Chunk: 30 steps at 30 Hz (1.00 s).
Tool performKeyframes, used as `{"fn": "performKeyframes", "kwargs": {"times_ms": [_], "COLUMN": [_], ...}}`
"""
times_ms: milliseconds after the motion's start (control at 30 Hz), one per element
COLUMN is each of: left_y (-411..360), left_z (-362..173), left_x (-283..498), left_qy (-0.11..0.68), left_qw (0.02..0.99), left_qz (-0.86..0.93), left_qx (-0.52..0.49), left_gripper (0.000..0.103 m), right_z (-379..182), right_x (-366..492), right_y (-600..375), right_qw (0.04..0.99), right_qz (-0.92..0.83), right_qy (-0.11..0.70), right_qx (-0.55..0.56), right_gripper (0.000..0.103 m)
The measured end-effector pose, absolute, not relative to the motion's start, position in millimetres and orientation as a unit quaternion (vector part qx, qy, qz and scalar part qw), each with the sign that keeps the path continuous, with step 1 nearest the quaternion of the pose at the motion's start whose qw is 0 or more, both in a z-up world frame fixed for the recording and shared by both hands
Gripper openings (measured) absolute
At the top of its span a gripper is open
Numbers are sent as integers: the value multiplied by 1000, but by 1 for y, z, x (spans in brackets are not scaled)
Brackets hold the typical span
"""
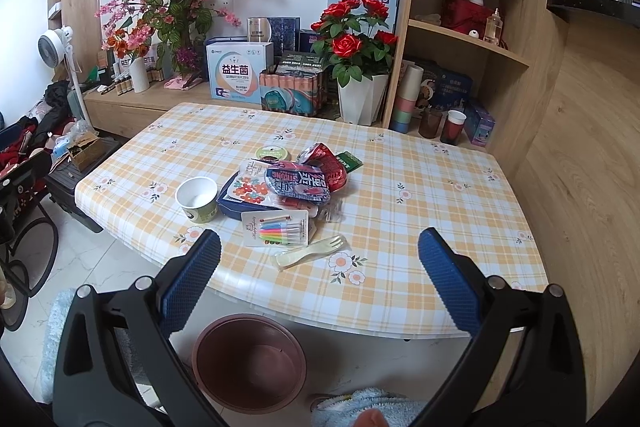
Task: Collect trash
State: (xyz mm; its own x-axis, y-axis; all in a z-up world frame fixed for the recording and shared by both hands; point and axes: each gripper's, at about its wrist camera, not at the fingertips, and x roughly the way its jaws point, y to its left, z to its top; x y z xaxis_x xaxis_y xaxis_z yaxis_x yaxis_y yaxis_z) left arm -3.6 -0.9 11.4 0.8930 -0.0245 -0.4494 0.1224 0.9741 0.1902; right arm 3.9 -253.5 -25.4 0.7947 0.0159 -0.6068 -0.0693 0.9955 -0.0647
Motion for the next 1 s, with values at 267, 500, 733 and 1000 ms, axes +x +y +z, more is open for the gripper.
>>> {"fn": "performKeyframes", "kwargs": {"times_ms": [267,500,733,1000], "left_y": [0,1,1,10], "left_z": [12,10,11,4], "left_x": [-4,-4,-4,0], "left_qy": [229,229,229,230], "left_qw": [967,967,967,968], "left_qz": [-39,-39,-39,-50], "left_qx": [105,104,104,80], "left_gripper": [98,98,98,98], "right_z": [-26,-26,-26,-25], "right_x": [4,4,4,4], "right_y": [-254,-254,-254,-253], "right_qw": [946,946,946,946], "right_qz": [22,22,21,22], "right_qy": [320,320,320,321], "right_qx": [-43,-43,-43,-43], "right_gripper": [97,97,97,97]}}
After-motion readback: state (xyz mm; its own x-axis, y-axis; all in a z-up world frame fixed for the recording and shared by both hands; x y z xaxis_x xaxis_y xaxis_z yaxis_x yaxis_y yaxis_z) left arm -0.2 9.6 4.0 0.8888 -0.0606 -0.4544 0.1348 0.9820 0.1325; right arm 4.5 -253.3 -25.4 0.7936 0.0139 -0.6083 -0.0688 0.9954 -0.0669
